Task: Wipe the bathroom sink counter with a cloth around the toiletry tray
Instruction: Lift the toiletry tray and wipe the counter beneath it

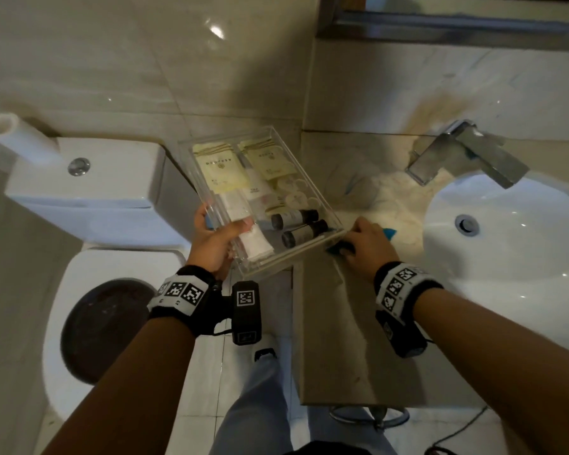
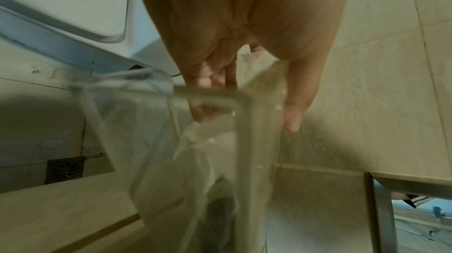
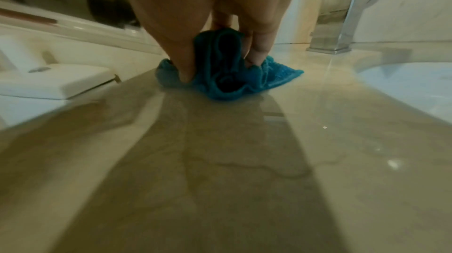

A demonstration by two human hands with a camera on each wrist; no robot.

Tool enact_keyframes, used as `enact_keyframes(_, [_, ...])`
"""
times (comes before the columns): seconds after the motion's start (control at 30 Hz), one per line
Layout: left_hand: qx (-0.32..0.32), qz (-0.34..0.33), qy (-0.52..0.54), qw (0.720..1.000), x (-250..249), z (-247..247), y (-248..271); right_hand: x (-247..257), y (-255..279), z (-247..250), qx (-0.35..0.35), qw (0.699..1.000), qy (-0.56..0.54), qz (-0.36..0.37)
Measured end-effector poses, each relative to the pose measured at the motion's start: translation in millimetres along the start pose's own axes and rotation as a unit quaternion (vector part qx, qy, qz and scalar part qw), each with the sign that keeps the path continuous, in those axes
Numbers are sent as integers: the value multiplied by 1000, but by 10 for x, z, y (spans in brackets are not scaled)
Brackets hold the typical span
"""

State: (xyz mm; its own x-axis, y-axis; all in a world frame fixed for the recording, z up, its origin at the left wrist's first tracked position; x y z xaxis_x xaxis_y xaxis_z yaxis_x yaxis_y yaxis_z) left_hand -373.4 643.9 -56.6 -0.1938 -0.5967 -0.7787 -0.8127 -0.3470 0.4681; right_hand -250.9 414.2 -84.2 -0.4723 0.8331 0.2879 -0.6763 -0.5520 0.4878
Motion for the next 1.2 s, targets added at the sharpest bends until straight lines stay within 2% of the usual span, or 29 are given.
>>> enact_keyframes(0.1, [-2, -3, -6, 1000, 1, 44, -4, -335, -38, 80, -19, 999, -23, -24])
enact_keyframes(0.2, [-2, -5, -7, 1000, -7, 82, -1, -715, -122, 246, -70, 982, -104, -138])
enact_keyframes(0.27, [-1, -5, -5, 1000, -11, 103, 4, -745, -210, 261, -73, 972, -125, -185])
enact_keyframes(0.33, [4, -7, -4, 1000, -27, 105, -1, -552, -254, 222, -63, 977, -113, -167])
enact_keyframes(0.47, [13, -9, 0, 1000, -46, 97, -14, -61, -129, -53, -10, 998, -40, -37])
enact_keyframes(0.53, [15, -11, -1, 1000, -55, 110, -18, -71, -70, -70, -1, 1000, -21, 4])
enact_keyframes(0.6, [15, -8, -5, 1000, -50, 127, -24, -280, -86, 33, -11, 1000, -27, 6])
enact_keyframes(0.63, [15, -7, -7, 1000, -46, 132, -27, -450, -107, 106, -29, 999, -39, -16])
enact_keyframes(0.73, [8, -7, -8, 1000, -33, 139, -43, -933, -106, 307, -76, 983, -72, -151])
enact_keyframes(0.8, [8, -2, -12, 1000, -25, 121, -50, -940, -60, 273, -67, 978, -83, -180])
enact_keyframes(0.87, [7, 0, -11, 1000, -27, 111, -62, -681, 0, 143, -52, 985, -92, -139])
enact_keyframes(0.97, [10, 5, -7, 1000, -39, 90, -75, -241, 143, -149, -11, 998, -56, -29])
enact_keyframes(1.03, [12, 4, -9, 1000, -47, 86, -86, -211, 161, -181, 1, 999, -37, 22])
enact_keyframes(1.07, [11, 2, -9, 1000, -49, 88, -92, -312, 123, -124, -4, 999, -39, 21])
enact_keyframes(1.13, [9, -1, -8, 1000, -43, 106, -107, -669, 22, 57, -44, 995, -71, -47])
enact_keyframes(1.2, [10, -3, -14, 1000, -36, 125, -127, -1038, 11, 228, -86, 978, -97, -165])
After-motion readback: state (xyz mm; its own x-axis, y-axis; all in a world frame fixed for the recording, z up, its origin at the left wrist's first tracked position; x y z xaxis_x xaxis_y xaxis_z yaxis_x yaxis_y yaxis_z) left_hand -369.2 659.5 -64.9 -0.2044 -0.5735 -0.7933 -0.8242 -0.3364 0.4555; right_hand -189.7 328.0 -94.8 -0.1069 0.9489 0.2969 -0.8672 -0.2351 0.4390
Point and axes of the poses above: each hand's wrist, its own y-axis away from the middle knuckle, its own z-axis out of the back of the hand, x = y × z, the point moved 5 cm from there along -y, towards the middle knuckle, and after that the axes turned 12 degrees about x, right-handed, at the moved point
